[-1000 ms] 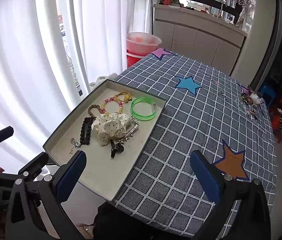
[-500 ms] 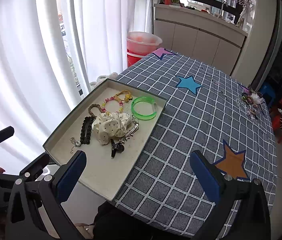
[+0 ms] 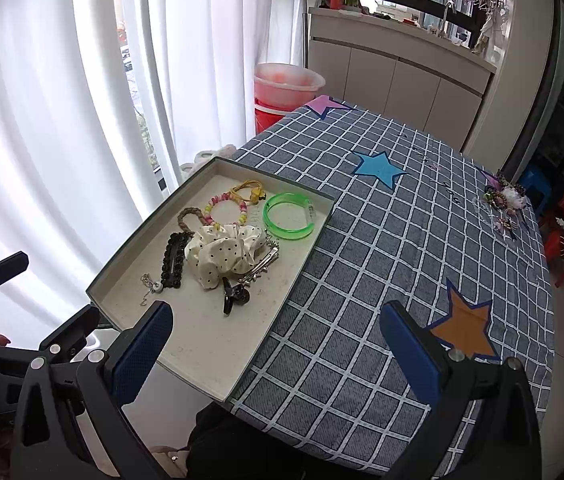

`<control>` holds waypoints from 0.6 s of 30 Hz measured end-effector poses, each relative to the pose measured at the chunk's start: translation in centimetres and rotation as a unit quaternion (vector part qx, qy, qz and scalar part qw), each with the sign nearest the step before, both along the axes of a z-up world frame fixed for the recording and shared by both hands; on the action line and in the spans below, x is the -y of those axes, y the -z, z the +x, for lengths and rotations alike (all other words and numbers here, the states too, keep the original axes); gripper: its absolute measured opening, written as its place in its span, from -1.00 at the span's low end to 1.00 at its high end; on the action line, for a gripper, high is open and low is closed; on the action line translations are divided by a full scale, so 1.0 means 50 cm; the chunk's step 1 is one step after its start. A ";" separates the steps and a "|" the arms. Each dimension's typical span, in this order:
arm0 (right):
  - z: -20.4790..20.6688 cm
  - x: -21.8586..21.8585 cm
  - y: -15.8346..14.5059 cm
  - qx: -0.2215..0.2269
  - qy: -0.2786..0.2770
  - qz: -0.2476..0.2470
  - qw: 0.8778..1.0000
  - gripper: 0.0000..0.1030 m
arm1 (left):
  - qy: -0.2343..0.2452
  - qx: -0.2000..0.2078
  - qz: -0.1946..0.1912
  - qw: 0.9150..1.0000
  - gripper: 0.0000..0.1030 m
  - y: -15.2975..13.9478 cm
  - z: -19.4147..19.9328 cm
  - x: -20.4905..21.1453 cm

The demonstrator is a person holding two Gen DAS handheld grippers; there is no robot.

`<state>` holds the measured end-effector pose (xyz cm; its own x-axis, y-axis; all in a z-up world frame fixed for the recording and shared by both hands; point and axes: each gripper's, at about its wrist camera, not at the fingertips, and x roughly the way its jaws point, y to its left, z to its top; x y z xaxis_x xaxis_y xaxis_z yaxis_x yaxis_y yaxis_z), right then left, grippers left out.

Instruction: Organize jewelry

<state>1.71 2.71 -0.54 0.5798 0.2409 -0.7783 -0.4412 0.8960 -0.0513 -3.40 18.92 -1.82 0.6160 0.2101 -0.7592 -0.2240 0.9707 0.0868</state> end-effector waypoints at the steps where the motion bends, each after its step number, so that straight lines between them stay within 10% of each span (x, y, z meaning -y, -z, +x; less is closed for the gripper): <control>1: 0.000 0.000 0.000 0.000 0.000 0.000 1.000 0.99 | 0.000 0.000 0.000 1.000 1.00 0.000 0.000 0.000; 18: 0.000 0.000 0.001 -0.001 0.000 0.000 1.000 0.99 | 0.002 -0.001 0.001 1.000 1.00 0.003 -0.001 0.001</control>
